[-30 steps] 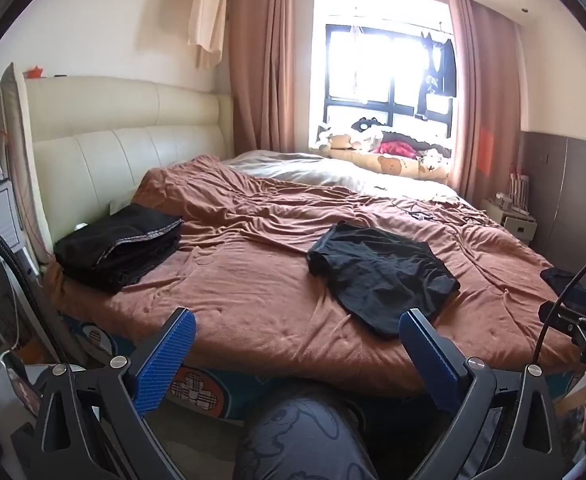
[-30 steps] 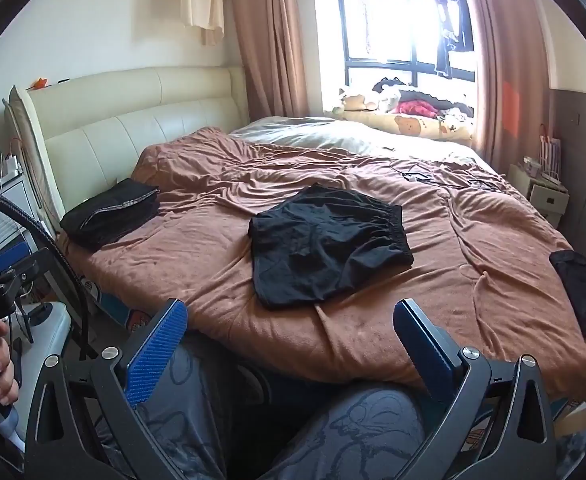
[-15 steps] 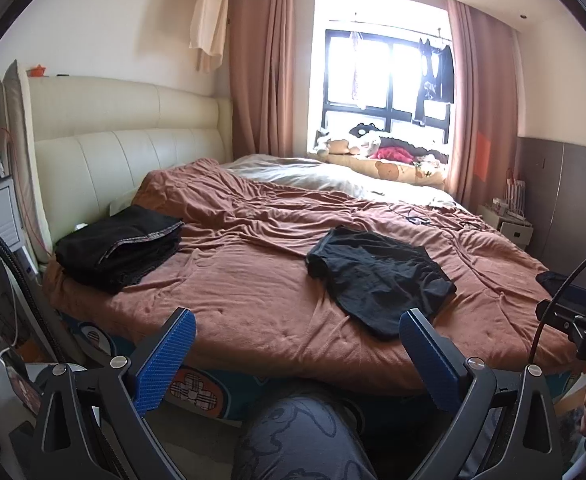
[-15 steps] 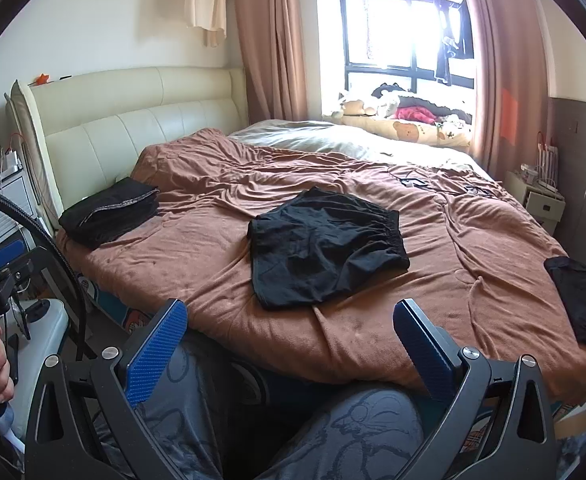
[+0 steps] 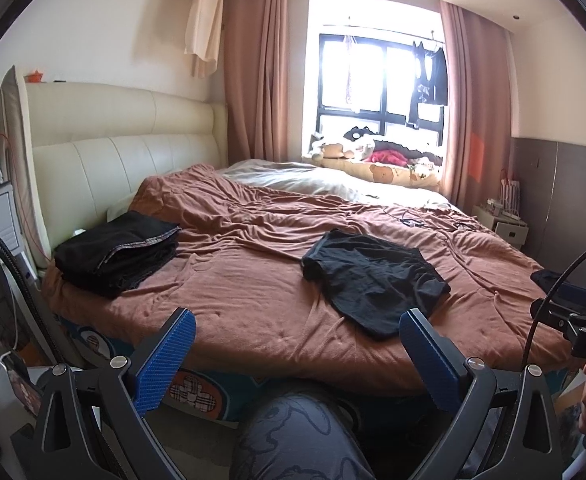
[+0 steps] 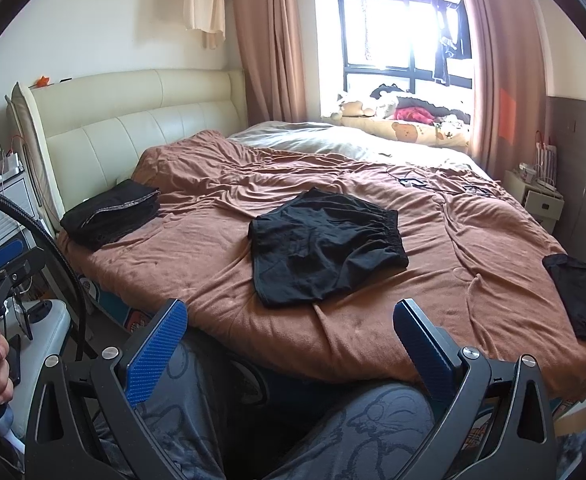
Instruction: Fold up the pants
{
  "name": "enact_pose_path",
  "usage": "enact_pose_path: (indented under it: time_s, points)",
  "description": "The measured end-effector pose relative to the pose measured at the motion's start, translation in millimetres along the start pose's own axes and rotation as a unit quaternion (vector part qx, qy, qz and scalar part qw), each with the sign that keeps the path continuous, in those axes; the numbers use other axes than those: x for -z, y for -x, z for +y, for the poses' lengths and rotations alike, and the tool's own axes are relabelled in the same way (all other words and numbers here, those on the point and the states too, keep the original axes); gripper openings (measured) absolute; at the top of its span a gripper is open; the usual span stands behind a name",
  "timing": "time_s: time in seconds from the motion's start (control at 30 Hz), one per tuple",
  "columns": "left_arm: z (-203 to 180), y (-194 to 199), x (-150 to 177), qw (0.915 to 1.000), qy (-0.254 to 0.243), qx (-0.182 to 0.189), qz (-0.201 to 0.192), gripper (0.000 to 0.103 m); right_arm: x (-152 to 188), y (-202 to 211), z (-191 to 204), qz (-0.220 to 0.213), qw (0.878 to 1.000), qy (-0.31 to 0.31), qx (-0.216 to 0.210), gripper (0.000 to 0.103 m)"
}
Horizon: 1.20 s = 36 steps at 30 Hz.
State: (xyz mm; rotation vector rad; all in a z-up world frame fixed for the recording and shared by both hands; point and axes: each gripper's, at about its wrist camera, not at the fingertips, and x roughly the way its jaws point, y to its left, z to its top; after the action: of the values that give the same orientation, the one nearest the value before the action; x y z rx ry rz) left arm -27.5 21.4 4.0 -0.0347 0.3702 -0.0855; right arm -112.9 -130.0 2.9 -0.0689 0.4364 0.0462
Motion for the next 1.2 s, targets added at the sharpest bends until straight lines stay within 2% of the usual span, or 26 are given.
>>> enact_pose_path:
  time_s: [0.23,0.57,1.2]
  points:
    - [-0.4,7.9,-0.2,0.9998,0.0,0.008,-0.016,0.103,1.1,0.0,0.6,0.001,1.0,-0.001,0.0,0.103]
    - [2.7,2.8,1.6,1.0,0.002,0.005,0.0,0.103,1.9,-0.1,2.0,0.0,1.0,0.002,0.001,0.103]
    - [6.7,4.1,3.2,1.0,0.001,0.0,0.0,0.103,1.8,2.4,1.8,0.001,1.0,-0.001,0.002,0.103]
